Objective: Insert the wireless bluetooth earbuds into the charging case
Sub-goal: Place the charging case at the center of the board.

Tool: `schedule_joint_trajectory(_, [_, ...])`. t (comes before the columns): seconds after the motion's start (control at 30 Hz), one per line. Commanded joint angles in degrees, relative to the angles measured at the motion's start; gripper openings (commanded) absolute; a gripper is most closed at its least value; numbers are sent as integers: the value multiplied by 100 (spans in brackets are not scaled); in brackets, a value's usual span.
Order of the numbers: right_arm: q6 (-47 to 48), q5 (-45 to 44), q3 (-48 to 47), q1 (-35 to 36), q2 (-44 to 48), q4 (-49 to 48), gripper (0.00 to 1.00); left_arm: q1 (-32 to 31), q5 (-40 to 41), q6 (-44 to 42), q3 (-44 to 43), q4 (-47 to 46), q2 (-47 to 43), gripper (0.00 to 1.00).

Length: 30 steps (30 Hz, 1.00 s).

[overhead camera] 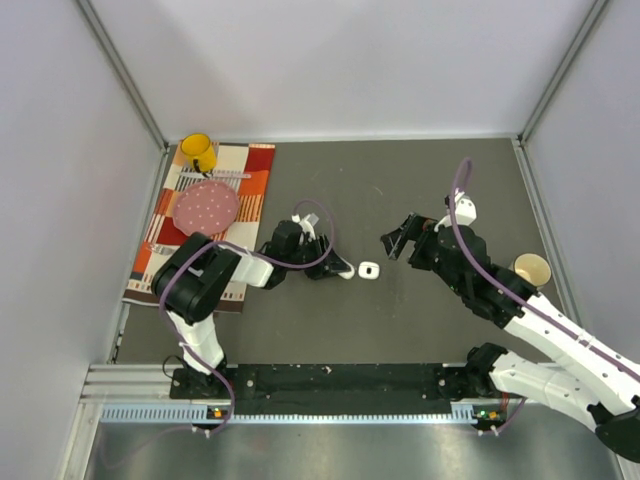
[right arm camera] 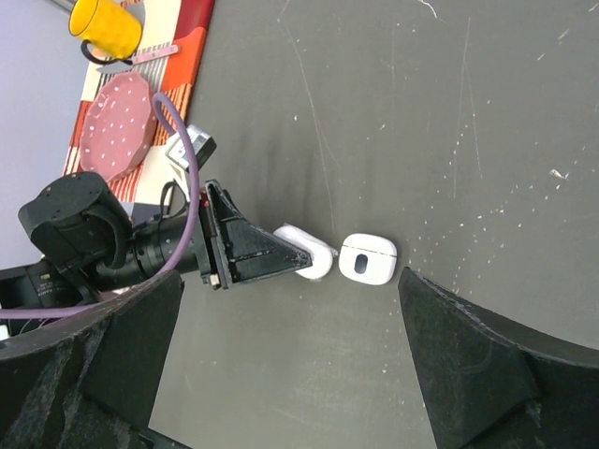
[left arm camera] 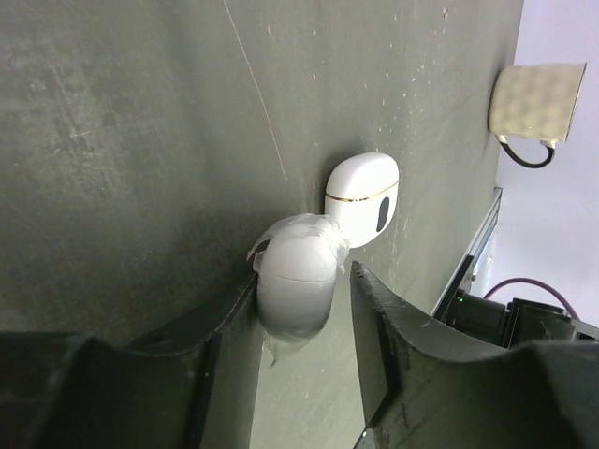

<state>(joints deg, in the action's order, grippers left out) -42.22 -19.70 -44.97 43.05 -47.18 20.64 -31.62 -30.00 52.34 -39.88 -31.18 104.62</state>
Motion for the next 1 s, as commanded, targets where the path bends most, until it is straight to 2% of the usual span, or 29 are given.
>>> schedule_joint_trajectory(0.0, [3, -7, -38, -51, 86, -263, 99, -20, 240, -259, 15, 322, -214, 49])
schedule_joint_trajectory(0.37, [-32, 89, -56, -51, -37, -359, 99, -29, 582, -602, 217, 912, -741, 55])
schedule_joint_trajectory(0.4, [-32, 98, -56, -51, -54, -377, 99, -29, 687, -628, 287, 921, -785, 59])
schedule_joint_trajectory(0.57, [-67, 125, -47, -51, -72, -403, 99, -29, 1013, -874, 349, 1324, -1215, 63])
schedule_joint_trajectory(0.7, [-24, 98, -47, -51, -98, -403, 99, -29, 1224, -1050, 463, 1562, -1689, 73])
schedule_joint_trajectory(0.8, [99, 28, -91, -51, -142, -421, 99, -29, 1347, -1260, 621, 1615, -2190, 99])
schedule_joint_trajectory(0.97, [293, -25, -205, -51, -344, -421, 99, -38, 1768, -1744, 815, 2053, -3437, 99])
